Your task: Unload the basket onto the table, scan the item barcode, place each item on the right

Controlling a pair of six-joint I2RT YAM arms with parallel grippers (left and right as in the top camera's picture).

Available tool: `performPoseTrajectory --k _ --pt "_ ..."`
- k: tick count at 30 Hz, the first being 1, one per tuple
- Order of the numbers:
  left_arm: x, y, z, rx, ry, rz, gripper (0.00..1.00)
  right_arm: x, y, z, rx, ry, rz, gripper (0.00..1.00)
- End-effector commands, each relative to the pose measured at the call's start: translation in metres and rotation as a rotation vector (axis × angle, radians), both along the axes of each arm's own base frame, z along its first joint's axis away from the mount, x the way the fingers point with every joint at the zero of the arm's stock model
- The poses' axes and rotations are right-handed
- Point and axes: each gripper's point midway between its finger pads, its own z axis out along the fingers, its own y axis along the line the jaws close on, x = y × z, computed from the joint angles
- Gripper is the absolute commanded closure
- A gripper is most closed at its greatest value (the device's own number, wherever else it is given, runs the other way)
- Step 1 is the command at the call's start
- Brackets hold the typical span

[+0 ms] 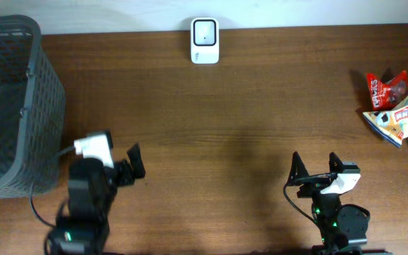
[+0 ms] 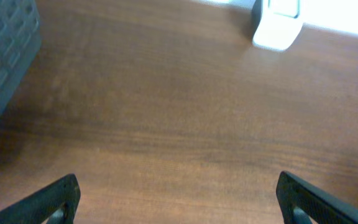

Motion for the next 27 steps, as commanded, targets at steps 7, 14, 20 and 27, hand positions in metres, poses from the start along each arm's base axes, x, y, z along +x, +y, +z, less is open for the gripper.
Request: performPoseTrajectory --k 7,14,20,27 --pt "-0.019 0.004 -0.022 -0.004 -0.274 0.000 0.01 0.000 0.002 -0.003 -0.010 0.002 0.009 0.02" --pt "-0.014 0.009 -0.019 -0.008 -0.415 0.033 0.01 0.000 0.002 -0.003 -0.009 0.002 0.009 0.02" --pt "-0.017 0.011 -0.010 -0.014 -0.485 0.039 0.01 0.000 0.002 -0.003 -0.009 0.002 0.009 0.02" --pt "-0.023 0.016 -0.014 -0.009 -0.488 0.057 0.01 0.000 0.002 -0.003 -0.010 0.002 0.009 0.02"
